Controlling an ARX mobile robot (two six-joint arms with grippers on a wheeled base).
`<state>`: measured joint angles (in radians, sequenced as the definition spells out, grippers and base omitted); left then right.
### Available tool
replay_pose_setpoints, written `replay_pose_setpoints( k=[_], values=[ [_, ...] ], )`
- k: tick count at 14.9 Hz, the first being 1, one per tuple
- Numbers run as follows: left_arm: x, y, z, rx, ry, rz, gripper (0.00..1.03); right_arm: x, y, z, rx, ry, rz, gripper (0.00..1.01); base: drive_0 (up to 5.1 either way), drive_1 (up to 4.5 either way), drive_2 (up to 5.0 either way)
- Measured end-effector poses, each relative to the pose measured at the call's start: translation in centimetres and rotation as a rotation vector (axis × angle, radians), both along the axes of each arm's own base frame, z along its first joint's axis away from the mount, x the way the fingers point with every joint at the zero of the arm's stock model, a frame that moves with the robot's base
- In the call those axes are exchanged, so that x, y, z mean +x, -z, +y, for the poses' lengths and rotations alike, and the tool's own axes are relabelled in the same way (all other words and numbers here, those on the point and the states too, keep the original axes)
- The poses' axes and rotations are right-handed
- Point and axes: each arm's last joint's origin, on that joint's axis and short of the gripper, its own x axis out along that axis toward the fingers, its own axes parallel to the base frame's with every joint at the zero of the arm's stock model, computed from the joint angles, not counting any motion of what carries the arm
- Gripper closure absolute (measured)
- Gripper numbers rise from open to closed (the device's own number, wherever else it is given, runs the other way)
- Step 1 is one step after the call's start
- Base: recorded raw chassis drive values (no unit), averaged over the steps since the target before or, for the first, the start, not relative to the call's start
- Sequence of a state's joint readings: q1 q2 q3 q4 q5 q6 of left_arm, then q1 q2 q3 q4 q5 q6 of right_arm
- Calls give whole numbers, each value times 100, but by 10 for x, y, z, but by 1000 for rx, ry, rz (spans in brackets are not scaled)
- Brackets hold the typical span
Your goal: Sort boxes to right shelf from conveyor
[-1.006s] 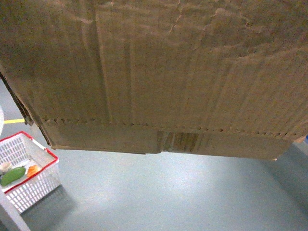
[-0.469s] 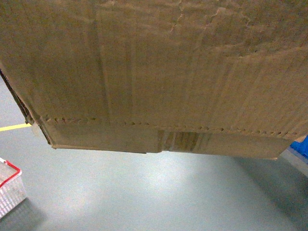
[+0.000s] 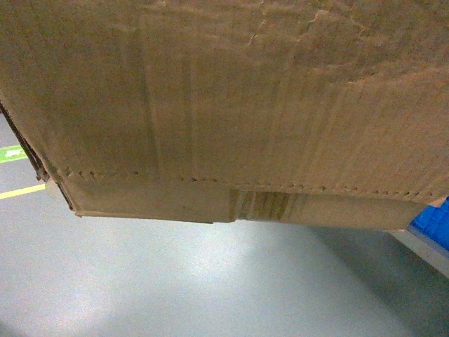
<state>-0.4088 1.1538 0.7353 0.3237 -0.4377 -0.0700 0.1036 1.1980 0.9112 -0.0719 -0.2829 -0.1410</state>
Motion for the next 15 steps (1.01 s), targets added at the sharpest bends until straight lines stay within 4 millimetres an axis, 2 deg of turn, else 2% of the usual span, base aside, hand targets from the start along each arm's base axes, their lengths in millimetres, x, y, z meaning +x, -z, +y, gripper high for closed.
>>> replay_pose_setpoints(
  k=[15],
  values=[
    [0, 0, 0, 0, 0, 0, 101, 0, 0, 0, 0, 0, 0, 99, -151, -151, -151]
  ],
)
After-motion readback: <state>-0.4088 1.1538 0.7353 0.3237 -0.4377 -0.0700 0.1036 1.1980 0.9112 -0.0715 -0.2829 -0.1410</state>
